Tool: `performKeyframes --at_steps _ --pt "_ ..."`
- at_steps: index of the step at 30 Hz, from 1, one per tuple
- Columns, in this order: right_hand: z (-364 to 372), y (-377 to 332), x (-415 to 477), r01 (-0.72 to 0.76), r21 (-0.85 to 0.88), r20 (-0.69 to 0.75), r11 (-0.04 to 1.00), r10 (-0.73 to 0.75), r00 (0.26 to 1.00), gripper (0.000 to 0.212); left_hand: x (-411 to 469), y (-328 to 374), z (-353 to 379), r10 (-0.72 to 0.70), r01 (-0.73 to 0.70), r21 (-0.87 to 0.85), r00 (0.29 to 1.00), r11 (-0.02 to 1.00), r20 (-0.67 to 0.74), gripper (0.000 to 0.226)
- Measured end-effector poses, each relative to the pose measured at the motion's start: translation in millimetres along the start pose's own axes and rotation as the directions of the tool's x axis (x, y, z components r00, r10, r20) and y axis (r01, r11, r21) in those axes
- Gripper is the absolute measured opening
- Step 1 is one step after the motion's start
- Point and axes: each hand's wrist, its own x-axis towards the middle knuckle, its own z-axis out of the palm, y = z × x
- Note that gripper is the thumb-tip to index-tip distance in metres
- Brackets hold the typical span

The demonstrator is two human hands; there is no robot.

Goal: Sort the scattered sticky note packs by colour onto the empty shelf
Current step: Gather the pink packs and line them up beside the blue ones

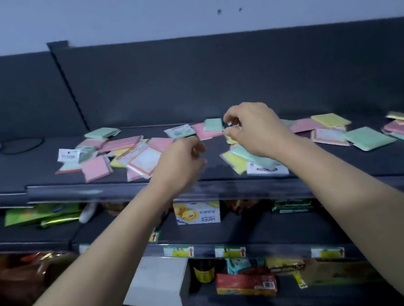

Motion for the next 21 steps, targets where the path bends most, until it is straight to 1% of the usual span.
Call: performKeyframes --at_steps 5,9,15,18,21 --pt "27 -25 44 0.14 0.08 0.044 0.987 -0.144 0.989 0.022 9 -36 -18 -0.128 0.133 0.064 0.988 0.989 -0.085 0.018" --pt "41 -35 79 0.22 0.131 0.074 0.967 -0.231 0.97 0.023 22 -58 -27 -0.251 0.265 0.088 0.958 0.96 -0.14 0.02" --pt "69 -45 118 0.268 0.194 0.107 0.944 -0.292 0.95 0.023 29 -92 -41 -0.394 0.421 0.088 0.891 0.903 -0.227 0.02" --pt "87 -52 132 0.259 0.197 0.158 0.946 -0.291 0.944 0.024 32 -113 -49 -0.456 0.487 0.069 0.852 0.871 -0.258 0.02" --pt "101 -59 146 0.258 0.192 0.207 0.947 -0.296 0.932 0.024 38 -134 -54 -0.492 0.524 0.064 0.83 0.849 -0.262 0.019"
